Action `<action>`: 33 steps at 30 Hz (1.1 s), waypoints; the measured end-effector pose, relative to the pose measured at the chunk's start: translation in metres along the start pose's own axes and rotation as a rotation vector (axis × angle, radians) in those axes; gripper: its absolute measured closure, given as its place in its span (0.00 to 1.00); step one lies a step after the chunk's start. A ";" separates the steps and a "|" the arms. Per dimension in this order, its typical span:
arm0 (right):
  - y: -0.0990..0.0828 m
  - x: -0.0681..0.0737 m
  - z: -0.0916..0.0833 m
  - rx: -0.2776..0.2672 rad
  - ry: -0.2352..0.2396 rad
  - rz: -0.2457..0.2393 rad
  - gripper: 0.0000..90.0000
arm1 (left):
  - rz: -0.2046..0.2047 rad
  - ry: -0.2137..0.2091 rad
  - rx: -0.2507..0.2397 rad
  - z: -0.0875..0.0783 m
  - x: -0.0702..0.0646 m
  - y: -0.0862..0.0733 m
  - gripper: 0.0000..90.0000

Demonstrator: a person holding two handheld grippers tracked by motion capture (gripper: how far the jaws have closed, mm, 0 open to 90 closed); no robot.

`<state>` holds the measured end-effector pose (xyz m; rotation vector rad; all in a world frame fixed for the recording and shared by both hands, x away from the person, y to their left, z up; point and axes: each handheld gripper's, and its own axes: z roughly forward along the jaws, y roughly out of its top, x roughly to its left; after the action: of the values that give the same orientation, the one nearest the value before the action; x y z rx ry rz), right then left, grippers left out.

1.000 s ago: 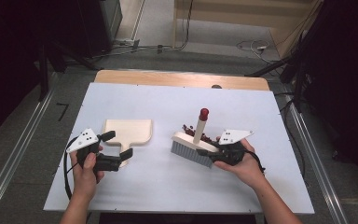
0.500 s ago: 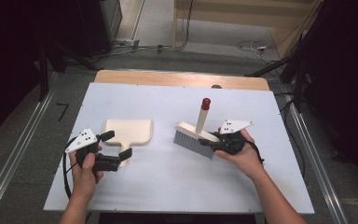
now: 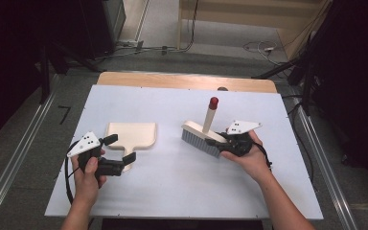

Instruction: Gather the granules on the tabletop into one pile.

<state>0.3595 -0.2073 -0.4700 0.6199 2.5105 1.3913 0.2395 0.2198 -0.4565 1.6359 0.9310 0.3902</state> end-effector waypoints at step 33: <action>-0.001 -0.003 0.001 -0.007 -0.011 0.007 0.73 | 0.002 0.000 -0.001 0.000 0.000 0.000 0.00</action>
<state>0.3624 -0.2089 -0.4713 0.6342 2.4958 1.3949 0.2397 0.2202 -0.4563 1.6361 0.9293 0.3914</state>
